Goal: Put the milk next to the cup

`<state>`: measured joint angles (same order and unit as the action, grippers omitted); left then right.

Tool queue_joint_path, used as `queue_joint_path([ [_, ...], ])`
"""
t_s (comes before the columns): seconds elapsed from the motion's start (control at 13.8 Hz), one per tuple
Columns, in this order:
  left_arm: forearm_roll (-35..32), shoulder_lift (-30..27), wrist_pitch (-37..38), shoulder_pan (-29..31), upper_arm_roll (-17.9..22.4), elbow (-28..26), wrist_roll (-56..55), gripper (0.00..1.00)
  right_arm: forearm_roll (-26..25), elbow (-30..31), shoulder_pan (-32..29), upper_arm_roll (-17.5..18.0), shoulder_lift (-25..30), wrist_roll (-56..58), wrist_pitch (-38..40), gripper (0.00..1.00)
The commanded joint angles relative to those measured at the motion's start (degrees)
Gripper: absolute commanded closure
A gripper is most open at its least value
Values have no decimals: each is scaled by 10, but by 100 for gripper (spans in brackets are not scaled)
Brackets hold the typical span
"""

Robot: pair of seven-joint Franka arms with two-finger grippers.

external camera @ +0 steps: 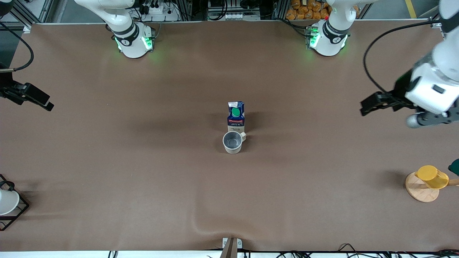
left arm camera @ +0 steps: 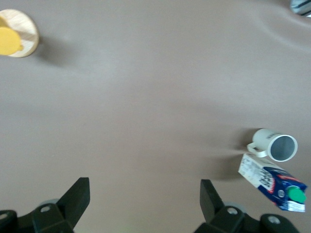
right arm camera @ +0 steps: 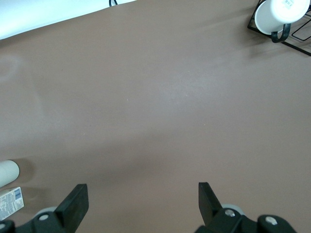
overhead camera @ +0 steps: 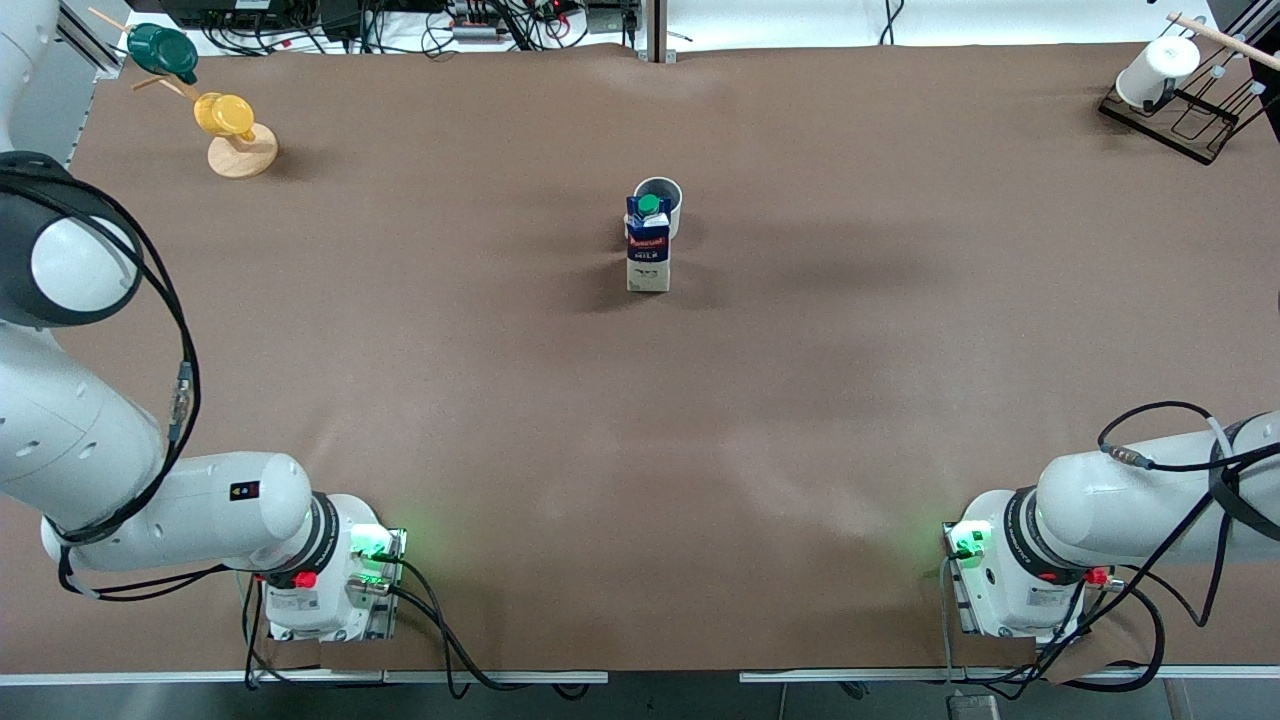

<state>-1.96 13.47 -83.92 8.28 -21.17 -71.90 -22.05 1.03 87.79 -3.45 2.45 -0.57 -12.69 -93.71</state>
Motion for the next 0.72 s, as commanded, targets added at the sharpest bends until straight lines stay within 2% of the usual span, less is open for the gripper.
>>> queue_joint_path([
  [0.0,13,-23,1,24,-3,-39,24,0,-8,-17,-9,5,1,7,12,0],
  [0.14,6,-46,-5,8,20,-74,27,0,-8,-18,-9,5,1,7,13,0],
  [0.43,10,-86,-19,-38,110,-129,83,0,-8,-18,-9,5,1,7,21,0],
  [0.65,10,-119,-41,-58,141,-175,100,0,-8,-18,-13,5,1,6,21,0],
])
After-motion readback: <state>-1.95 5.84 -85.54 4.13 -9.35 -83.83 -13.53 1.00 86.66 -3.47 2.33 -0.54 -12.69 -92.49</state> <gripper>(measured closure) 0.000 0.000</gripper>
